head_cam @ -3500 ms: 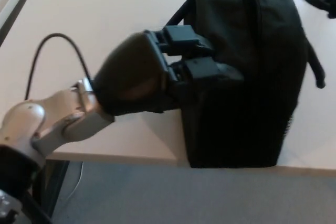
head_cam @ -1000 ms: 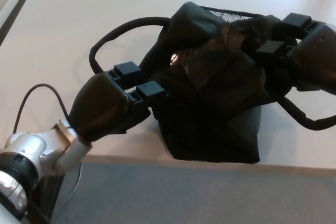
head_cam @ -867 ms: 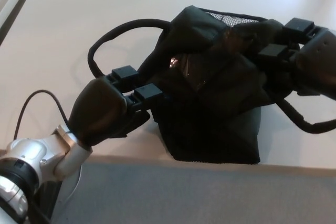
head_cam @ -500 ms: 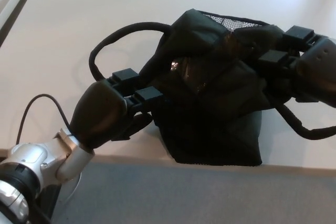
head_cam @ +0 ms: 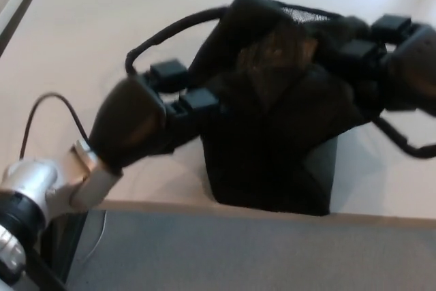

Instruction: A lunch bag is kept on the middle of the desk and the robot uses both its hands to grab the opening of the bag from the left and right and moves its hands away from each other to spread the bag open

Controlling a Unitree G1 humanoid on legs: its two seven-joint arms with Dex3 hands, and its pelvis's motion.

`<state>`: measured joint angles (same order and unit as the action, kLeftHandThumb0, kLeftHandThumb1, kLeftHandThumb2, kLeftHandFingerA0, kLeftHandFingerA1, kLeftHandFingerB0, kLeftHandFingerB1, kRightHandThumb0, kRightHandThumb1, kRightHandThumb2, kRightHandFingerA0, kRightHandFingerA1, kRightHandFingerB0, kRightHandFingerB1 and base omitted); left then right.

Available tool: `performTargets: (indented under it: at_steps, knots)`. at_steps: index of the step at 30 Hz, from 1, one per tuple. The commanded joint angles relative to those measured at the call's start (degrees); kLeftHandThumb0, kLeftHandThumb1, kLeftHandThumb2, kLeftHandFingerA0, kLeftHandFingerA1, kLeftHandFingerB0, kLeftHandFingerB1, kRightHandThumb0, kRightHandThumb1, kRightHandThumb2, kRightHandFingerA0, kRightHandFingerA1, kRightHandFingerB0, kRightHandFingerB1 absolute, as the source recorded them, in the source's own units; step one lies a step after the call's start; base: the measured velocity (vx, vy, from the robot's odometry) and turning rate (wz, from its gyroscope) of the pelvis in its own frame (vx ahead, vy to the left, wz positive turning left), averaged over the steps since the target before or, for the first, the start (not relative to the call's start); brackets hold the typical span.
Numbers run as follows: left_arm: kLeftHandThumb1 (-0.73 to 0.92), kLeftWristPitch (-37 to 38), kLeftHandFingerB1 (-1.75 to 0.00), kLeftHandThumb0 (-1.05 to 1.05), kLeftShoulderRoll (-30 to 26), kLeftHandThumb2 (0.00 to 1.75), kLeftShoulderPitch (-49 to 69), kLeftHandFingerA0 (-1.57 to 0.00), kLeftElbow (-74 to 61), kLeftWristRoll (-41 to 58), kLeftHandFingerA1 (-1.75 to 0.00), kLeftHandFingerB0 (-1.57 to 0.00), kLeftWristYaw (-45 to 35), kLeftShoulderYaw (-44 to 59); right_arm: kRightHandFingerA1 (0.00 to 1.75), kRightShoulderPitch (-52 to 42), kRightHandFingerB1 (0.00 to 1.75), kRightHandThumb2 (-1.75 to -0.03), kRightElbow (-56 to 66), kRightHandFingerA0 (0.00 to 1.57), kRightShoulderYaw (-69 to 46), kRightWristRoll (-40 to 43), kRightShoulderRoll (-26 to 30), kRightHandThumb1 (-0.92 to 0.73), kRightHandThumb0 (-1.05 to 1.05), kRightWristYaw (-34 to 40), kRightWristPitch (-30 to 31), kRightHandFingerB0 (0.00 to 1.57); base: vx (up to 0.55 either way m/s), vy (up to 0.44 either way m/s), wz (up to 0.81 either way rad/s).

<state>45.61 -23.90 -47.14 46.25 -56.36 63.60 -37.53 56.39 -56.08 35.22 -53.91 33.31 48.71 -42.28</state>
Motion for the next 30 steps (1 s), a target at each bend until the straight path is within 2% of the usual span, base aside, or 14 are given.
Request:
performTargets:
  at_steps: [1,9,10,12,13,17,19,20,22,23,25,26,28,30]
  knots:
    - [0.37,-4.5,-0.45,0.07,-3.3,0.92,-5.0,-0.07,-11.0,-4.9,-0.47,0.0,10.7,6.0,0.61,3.4,0.44,-0.85,9.1,0.46,-7.3,5.8,3.9,-0.36,-0.27,-8.3,1.8,0.02,0.0,0.0,0.0]
    - [0.62,-3.5,-0.31,-0.07,-8.8,0.62,-2.0,-0.27,-24.7,0.5,-0.32,-0.16,-1.6,15.1,0.38,-0.1,0.28,-0.56,23.6,0.5,-18.4,11.2,8.8,-0.51,-0.35,-14.8,0.7,0.2,0.0,0.0,0.0]
    - [0.42,-3.4,-0.45,-0.08,-9.5,0.89,-0.6,-0.12,-26.2,1.7,-0.48,-0.04,-3.7,15.9,0.41,-1.0,0.3,-0.59,24.9,0.53,-19.5,12.2,9.3,-0.5,-0.37,-15.8,0.5,0.18,0.0,0.0,0.0]
    - [0.41,-3.6,-0.46,-0.09,-10.4,0.89,2.5,-0.14,-29.4,2.9,-0.49,-0.07,-6.5,17.6,0.64,-3.4,0.45,-0.84,28.5,0.54,-22.3,15.0,10.5,-0.34,-0.23,-18.7,0.5,0.05,0.0,0.0,0.0]
    - [0.41,-2.9,-0.46,-0.08,-11.1,0.89,3.7,-0.13,-30.7,3.4,-0.48,-0.07,-7.0,18.3,0.41,-4.7,0.28,-0.55,31.1,0.58,-24.0,15.4,11.3,-0.51,-0.33,-19.0,1.3,0.2,0.0,0.0,0.0]
    - [0.4,-2.6,-0.45,-0.06,-12.6,0.88,8.2,-0.1,-35.3,4.2,-0.47,-0.03,-9.7,20.6,0.51,-9.6,0.31,-0.55,37.9,0.74,-28.8,18.3,13.0,-0.51,-0.3,-22.7,2.3,0.24,0.0,0.0,0.0]
    - [0.39,-4.0,-0.45,-0.07,-13.7,0.87,14.4,-0.1,-40.9,4.1,-0.48,-0.01,-10.5,23.9,0.48,-15.3,0.3,-0.55,42.2,0.62,-33.4,21.2,14.3,-0.5,-0.28,-23.4,1.7,0.23,0.0,0.0,0.0]
    - [0.38,-3.6,-0.45,-0.06,-14.1,0.87,16.0,-0.11,-41.9,4.2,-0.48,-0.02,-10.2,24.8,0.63,-18.0,0.49,-0.83,43.6,0.46,-35.3,20.8,14.5,-0.33,-0.23,-22.3,1.8,0.13,0.0,0.0,0.0]
    - [0.55,-3.2,-0.3,-0.06,-14.9,0.58,21.1,-0.24,-44.5,5.4,-0.31,-0.15,-10.9,27.3,0.45,-24.8,0.33,-0.56,46.8,0.5,-39.0,22.7,14.0,-0.54,-0.31,-22.2,1.2,0.29,0.0,0.0,0.0]
    - [0.35,-1.9,-0.48,-0.04,-15.4,0.87,24.3,-0.14,-45.6,7.3,-0.5,-0.11,-11.6,28.6,0.54,-30.2,0.42,-0.67,49.4,0.55,-41.6,23.9,13.5,-0.45,-0.35,-22.2,0.9,0.3,0.0,0.0,0.0]
    - [0.45,0.7,-0.31,-0.06,-15.8,0.69,30.3,-0.29,-46.1,9.7,-0.33,-0.27,-10.1,30.9,0.5,-38.2,0.45,-0.67,51.5,0.52,-45.1,23.7,11.8,-0.47,-0.35,-19.3,-2.3,0.42,0.0,0.0,0.0]
    - [0.37,2.9,-0.51,-0.06,-16.5,0.91,39.7,-0.22,-44.6,8.5,-0.54,-0.19,-4.6,34.1,0.48,-49.9,0.45,-0.56,53.7,0.71,-49.0,20.9,8.5,-0.56,-0.33,-14.2,-7.3,0.6,0.0,0.0,0.0]
    - [0.55,4.6,-0.31,-0.08,-17.4,0.6,43.4,-0.33,-41.8,8.8,-0.36,-0.27,-3.3,35.6,0.48,-56.4,0.45,-0.56,55.4,0.76,-50.6,20.8,5.6,-0.56,-0.32,-13.2,-8.4,0.62,0.0,0.0,0.0]
    - [0.39,8.3,-0.5,-0.1,-17.2,0.9,49.4,-0.25,-35.4,12.4,-0.54,-0.16,-1.9,36.4,0.68,-66.3,0.59,-0.84,54.7,0.75,-51.5,16.4,1.1,-0.45,-0.35,-7.7,-12.6,0.53,0.0,0.0,0.0]
